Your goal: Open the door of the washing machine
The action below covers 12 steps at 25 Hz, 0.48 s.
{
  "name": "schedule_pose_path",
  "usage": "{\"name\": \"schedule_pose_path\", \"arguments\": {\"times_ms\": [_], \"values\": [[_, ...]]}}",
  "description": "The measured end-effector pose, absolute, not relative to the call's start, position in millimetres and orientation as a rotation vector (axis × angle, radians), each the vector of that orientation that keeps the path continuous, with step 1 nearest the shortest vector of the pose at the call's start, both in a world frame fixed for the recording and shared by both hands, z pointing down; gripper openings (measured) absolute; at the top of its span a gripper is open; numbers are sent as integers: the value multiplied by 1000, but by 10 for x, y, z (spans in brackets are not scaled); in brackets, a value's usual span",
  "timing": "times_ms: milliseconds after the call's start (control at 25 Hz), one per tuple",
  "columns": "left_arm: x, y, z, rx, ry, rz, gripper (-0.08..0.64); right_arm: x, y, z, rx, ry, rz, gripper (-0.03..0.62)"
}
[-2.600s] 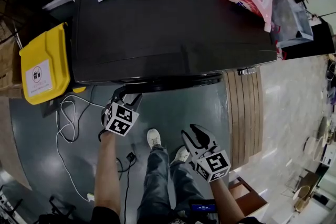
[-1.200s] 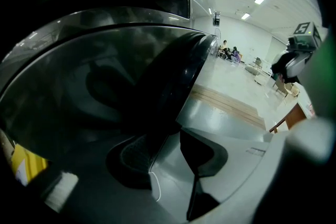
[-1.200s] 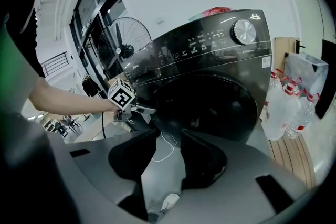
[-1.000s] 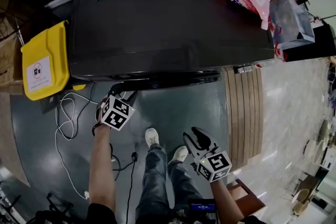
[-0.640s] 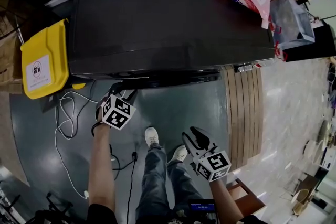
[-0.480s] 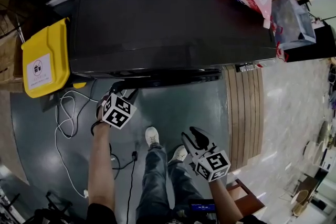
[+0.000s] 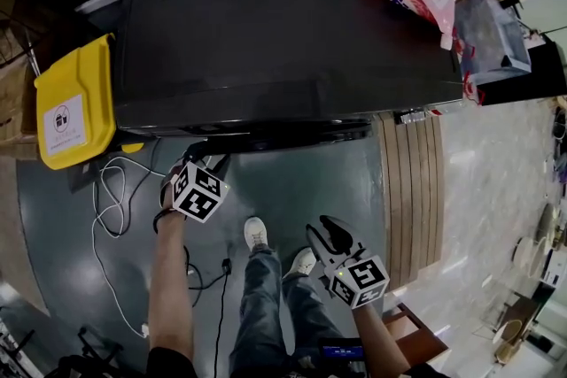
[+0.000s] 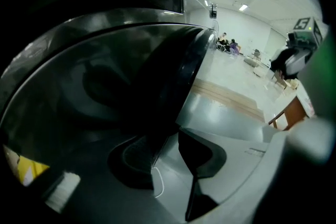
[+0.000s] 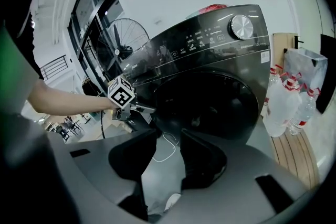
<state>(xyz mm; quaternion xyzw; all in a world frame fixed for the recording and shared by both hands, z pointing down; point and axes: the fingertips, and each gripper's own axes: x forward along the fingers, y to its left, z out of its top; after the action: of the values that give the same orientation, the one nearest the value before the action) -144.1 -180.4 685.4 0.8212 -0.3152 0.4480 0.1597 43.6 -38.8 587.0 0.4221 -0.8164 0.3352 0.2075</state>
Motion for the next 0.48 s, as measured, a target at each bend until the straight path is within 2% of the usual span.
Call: {"name": "schedule_pose_path", "arguments": {"times_ms": [400, 480], "values": [[-1436, -1783, 6867, 2343, -855, 1323, 126, 438, -384, 5867, 1169, -2274, 939, 143], [-1461, -1798, 6864, 2342, -864, 1350, 127, 437, -394, 5860, 1169, -2275, 924, 121]]}}
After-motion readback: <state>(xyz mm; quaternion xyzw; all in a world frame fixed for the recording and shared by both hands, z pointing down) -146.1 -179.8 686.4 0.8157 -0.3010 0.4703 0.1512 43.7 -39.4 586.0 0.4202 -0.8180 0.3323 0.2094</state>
